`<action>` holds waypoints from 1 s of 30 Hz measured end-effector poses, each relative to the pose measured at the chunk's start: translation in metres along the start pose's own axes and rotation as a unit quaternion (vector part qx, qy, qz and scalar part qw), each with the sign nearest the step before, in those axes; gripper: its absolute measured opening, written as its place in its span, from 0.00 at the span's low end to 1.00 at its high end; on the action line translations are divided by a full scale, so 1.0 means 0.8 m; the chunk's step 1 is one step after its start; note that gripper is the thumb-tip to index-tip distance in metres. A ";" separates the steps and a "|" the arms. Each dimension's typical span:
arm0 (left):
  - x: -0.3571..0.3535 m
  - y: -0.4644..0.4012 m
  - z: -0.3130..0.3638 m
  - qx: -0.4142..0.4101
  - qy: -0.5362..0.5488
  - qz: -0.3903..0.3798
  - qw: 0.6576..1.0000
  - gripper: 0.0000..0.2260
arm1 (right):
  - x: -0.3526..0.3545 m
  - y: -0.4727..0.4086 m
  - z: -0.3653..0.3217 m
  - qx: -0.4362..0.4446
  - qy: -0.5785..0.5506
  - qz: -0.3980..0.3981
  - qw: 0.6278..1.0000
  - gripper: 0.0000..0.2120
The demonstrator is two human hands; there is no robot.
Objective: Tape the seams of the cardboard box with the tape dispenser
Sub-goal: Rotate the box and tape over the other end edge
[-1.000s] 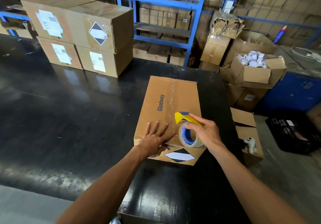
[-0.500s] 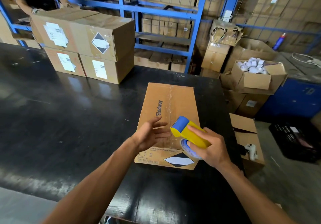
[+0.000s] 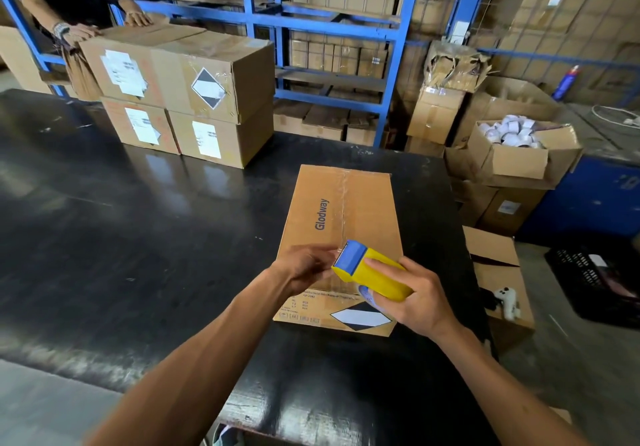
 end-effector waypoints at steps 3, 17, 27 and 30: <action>0.008 0.000 0.003 -0.057 -0.069 0.110 0.990 0.16 | -0.002 -0.005 -0.004 -0.020 0.031 -0.037 0.999 0.27; 0.107 0.033 -0.036 -0.199 -0.247 0.263 0.911 0.29 | -0.004 -0.028 0.003 0.039 0.211 -0.213 0.953 0.24; 0.120 0.050 -0.059 -0.276 -0.340 0.386 0.812 0.22 | -0.055 -0.041 -0.037 0.028 0.299 -0.273 0.914 0.25; 0.130 0.046 -0.063 -0.255 -0.300 0.387 0.834 0.23 | -0.062 -0.044 -0.042 0.041 0.313 -0.282 0.906 0.25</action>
Point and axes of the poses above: each hand's wrist, its own y-axis away from the middle knuckle, its own x-axis out of the back of the hand, z = x × y, the point moved 3 cm from there along -y, towards the middle knuckle, and after that the axes turned 2 degrees about -x, right-handed, at the moved point
